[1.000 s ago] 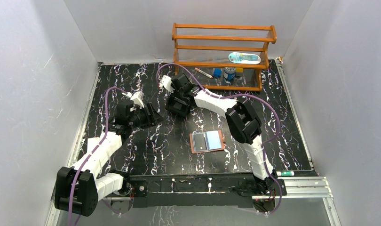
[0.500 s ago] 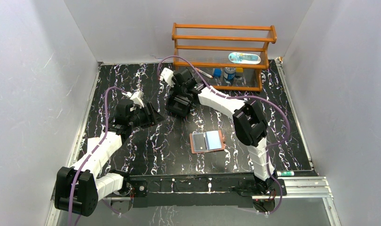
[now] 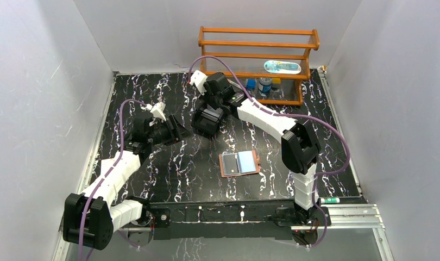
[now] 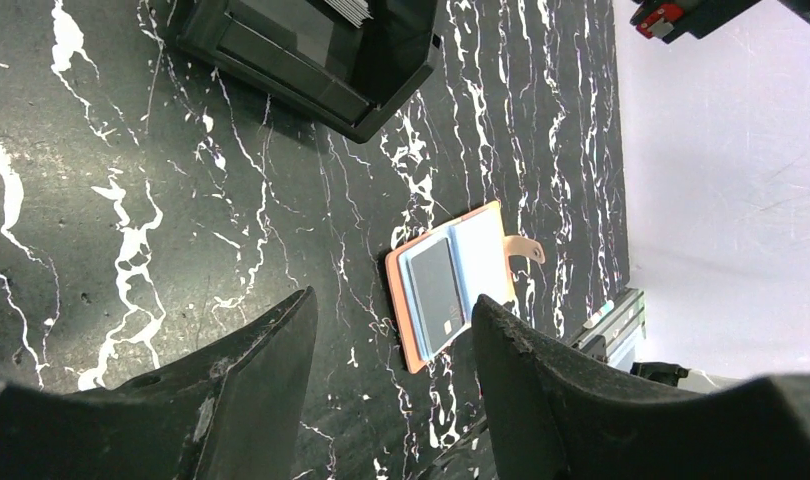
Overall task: Put the credit cards into the card holder
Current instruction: Pick up the credit card from the storage box.
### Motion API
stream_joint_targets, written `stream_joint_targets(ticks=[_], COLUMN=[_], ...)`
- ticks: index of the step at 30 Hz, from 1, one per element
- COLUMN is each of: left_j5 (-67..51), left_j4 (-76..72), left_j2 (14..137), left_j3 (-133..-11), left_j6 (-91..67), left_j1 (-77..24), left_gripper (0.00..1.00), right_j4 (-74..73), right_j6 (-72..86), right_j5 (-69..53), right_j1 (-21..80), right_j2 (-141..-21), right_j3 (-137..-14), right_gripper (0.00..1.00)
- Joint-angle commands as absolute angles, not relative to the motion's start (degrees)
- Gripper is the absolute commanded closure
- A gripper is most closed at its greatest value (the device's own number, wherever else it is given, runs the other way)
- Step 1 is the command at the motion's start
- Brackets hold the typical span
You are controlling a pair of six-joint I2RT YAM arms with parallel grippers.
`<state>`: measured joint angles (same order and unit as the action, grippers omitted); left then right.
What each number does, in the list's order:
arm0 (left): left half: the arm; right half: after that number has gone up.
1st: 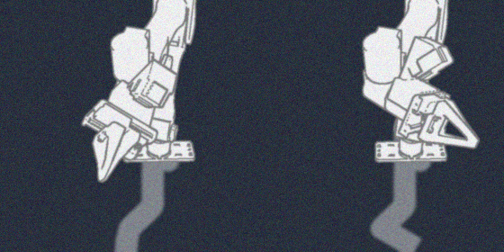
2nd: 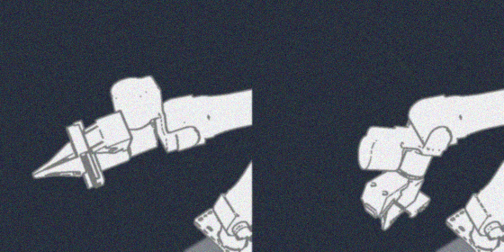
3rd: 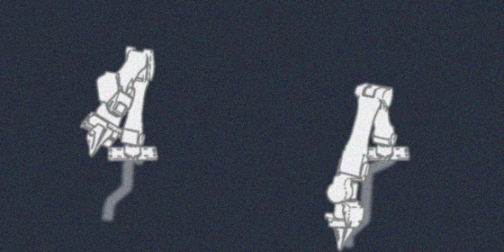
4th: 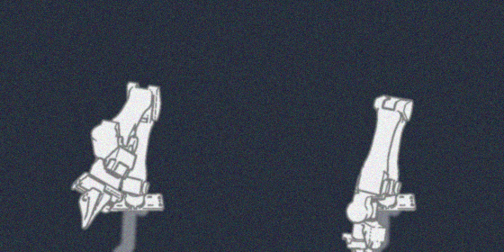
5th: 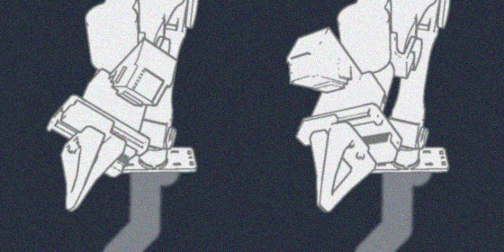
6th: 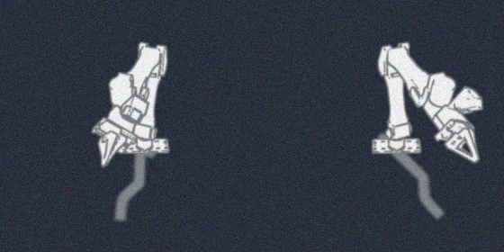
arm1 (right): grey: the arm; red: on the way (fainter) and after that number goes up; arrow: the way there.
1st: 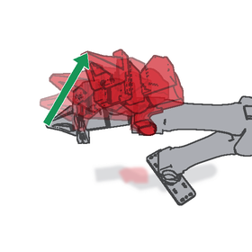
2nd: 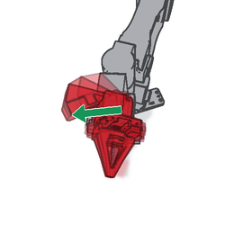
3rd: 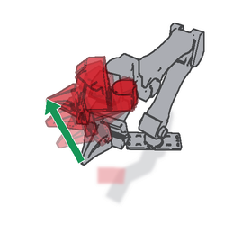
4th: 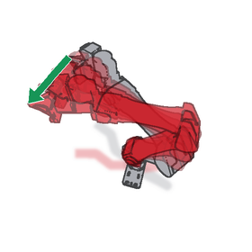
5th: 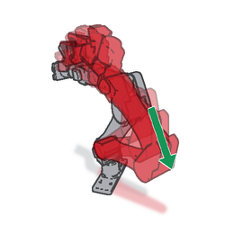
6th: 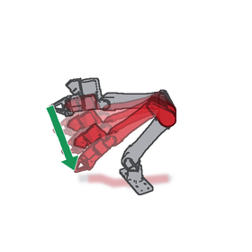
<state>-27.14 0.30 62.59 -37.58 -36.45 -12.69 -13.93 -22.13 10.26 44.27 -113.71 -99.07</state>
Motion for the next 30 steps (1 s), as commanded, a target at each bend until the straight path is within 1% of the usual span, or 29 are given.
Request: stream_joint_targets(ticks=[1,4,6,8,10,13,17,22,26,30], left_j5=[-29.87,-31.22,-33.06,-35.28,-37.11,-38.91,-39.52,-43.06,-44.27,-45.37], left_j4=[0.44,1.43,0.9,-1.63,-6.33,-14.63,-19.03,-29.14,-32.7,-36.17], left_j2=[61.49,61.27,61.06,60.51,59.75,58.68,58.1,59.13,59.21,59.23], left_j3=[-39.73,-41.69,-43.18,-43.87,-43.4,-41.43,-40.98,-39.35,-38.78,-38.33], left_j6=[-36.51,-37.29,-39.22,-42.25,-47.57,-53.89,-57.86,-62.9,-65.12,-67.01], left_j1=[-12.39,-12.33,-12.38,-12.36,-12.35,-12.39,-12.32,-12.33,-12.38,-12.42], left_gripper=[0.43,0.43,0.43,0.42,0.41,0.4,0.38,0.36,0.36,0.36], right_j4=[-13.98,-15.38,-15.18,-12.77,-6.76,6.57,21.96,36.72,49.04,51.76], right_j6=[-18.78,-12.48,-5.21,2.41,10.04,22.22,37.06,55.34,64.92,68.95], right_j5=[7.88,4.27,1.22,-4.61,-11.81,-19.7,-22.79,-26.3,-26.86,-28.89], right_j1=[43.86,43.24,41.79,39.89,37.95,35.91,34.83,34.28,34.25,34.23], right_j2=[-112.21,-109.84,-106.86,-102.81,-97.24,-88.83,-79.32,-75.41,-74.57,-75.98], right_j3=[-100.27,-100.46,-98.18,-93.85,-86.78,-74.27,-61.91,-53.28,-47.87,-47.28], right_gripper=[1.0,1.0,1.0,1.0,1.0,1.0,1.0,1.0,1.0,1.0])
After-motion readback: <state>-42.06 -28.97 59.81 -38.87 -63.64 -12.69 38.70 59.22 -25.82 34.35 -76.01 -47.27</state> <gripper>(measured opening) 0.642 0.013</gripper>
